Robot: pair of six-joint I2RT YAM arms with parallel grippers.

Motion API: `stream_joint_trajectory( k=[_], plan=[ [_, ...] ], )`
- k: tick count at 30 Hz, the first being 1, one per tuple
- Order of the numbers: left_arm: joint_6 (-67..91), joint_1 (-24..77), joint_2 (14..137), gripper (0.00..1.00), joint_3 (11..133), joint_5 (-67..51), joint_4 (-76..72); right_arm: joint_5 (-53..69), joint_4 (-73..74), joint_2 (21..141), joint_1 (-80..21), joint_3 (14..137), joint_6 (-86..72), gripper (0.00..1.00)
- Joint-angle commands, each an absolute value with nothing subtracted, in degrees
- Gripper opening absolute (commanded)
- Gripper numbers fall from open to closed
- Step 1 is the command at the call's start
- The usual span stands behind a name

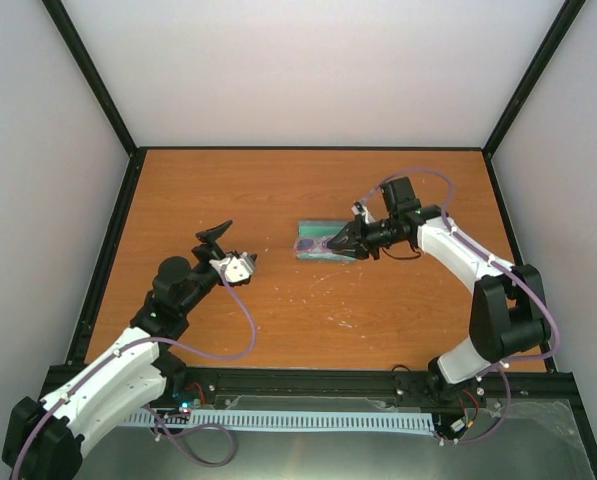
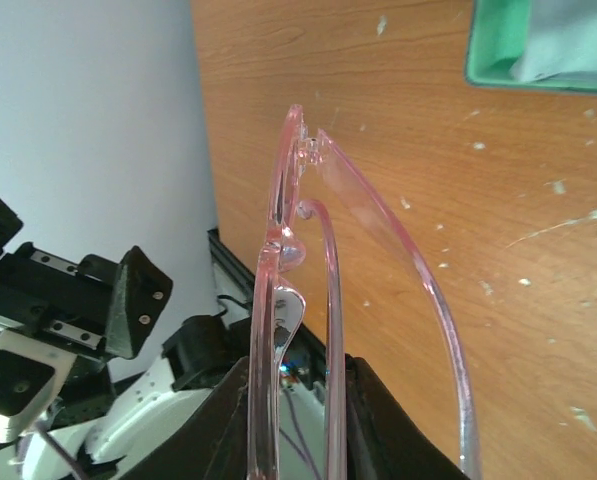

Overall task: Organize the sunglasses
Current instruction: Place the glasses cleaning cloth in the sunglasses case.

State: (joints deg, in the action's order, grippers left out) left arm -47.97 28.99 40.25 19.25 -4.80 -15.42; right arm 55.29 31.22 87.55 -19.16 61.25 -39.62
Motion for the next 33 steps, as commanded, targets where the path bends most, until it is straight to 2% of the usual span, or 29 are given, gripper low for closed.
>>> stream_joint_trajectory(
  k=[1,6,12,24,33],
  plan=[
    [-45.2,29.2,41.5,1.00,20.9,-3.3,-15.3,51.9,41.9,90.9,-17.4,66.1,-26.9,0.20],
    [-44.7,29.2,42.6,1.00,20.8,-2.2,-15.5,47.6,47.2,96.1,-16.9,71.2,-18.8,0.20],
    [-44.0,29.2,44.1,1.00,20.8,-1.1,-15.9,46.4,47.6,101.1,-17.0,74.1,-16.1,0.20],
    [-42.9,29.2,46.4,1.00,20.9,-0.8,-17.1,47.3,32.0,101.4,-17.0,68.1,-22.9,0.20],
    [-42.8,29.2,48.0,1.00,21.1,-1.7,-18.2,48.1,27.8,103.0,-16.9,66.0,-22.5,0.20]
  ],
)
